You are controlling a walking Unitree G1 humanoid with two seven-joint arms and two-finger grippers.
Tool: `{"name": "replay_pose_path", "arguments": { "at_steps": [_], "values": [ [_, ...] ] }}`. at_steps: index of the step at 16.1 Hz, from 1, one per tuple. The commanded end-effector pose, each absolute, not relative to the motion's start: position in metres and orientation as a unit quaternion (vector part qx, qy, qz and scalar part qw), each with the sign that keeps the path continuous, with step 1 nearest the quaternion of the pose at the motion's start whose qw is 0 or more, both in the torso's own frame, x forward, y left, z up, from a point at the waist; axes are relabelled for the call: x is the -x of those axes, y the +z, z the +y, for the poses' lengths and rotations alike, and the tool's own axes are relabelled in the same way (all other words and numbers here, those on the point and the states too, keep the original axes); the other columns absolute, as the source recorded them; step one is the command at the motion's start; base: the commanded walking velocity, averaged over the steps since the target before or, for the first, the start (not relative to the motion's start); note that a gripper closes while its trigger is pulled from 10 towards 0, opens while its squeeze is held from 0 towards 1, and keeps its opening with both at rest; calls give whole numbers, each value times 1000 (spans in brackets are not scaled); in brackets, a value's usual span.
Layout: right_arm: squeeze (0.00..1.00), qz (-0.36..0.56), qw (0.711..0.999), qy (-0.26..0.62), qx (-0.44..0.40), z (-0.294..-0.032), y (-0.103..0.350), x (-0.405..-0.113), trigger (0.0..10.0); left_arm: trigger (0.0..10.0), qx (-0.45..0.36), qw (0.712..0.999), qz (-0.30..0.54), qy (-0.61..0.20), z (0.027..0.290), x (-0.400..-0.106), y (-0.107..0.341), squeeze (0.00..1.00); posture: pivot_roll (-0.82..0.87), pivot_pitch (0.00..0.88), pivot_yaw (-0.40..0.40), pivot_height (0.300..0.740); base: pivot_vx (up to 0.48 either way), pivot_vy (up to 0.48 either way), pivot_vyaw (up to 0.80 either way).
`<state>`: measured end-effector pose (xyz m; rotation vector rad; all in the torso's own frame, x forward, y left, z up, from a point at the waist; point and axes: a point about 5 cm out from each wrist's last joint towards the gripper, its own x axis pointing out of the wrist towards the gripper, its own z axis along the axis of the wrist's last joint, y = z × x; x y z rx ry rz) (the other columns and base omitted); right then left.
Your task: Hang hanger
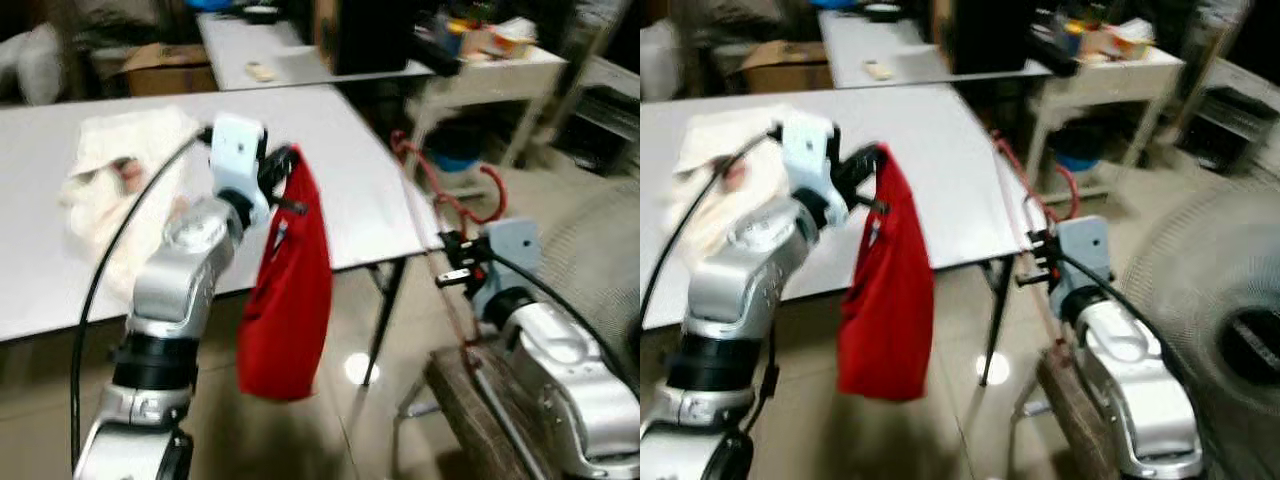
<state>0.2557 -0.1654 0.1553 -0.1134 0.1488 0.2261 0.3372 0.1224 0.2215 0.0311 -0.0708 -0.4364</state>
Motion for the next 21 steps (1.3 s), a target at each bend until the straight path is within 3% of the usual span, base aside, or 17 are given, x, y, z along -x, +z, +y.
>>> {"name": "replay_pose_path", "arguments": {
  "at_steps": [1, 7, 10, 14, 16, 19, 21],
  "values": [
    [0, 62, 988, 132, 50, -157, 159, -257, 10000, 10000, -25, 979, -52, -196, 134, -342, 232, 0, -47, 0, -18, 740, 322, 0, 800],
    [0, 41, 981, 182, 54, -179, 171, -249, 10000, 10000, -38, 975, -90, -197, 131, -372, 269, 0, -42, 0, -9, 740, 316, 0, 133],
    [0, 51, 951, 289, 94, -206, 191, -225, 10000, 10000, -49, 970, -99, -217, 121, -395, 285, 0, -51, 0, 1, 740, 0, 0, 0],
    [0, 65, 912, 398, 79, -229, 220, -194, 10000, 10000, -78, 966, -95, -227, 104, -415, 298, 0, -65, 0, 7, 740, 0, 0, 0],
    [0, 87, 896, 432, 61, -232, 221, -185, 10000, 10000, -120, 965, -98, -214, 103, -419, 299, 0, -66, 0, 5, 740, 0, 0, 0],
    [0, 123, 868, 479, 40, -230, 220, -179, 10000, 10000, -110, 962, -109, -225, 100, -421, 305, 0, -66, 0, 1, 740, 0, 0, 0],
    [0, 129, 864, 484, 44, -229, 217, -180, 10000, 10000, -103, 960, -114, -234, 98, -420, 307, 0, -64, 0, -1, 740, 0, 0, 0]
  ]
}}
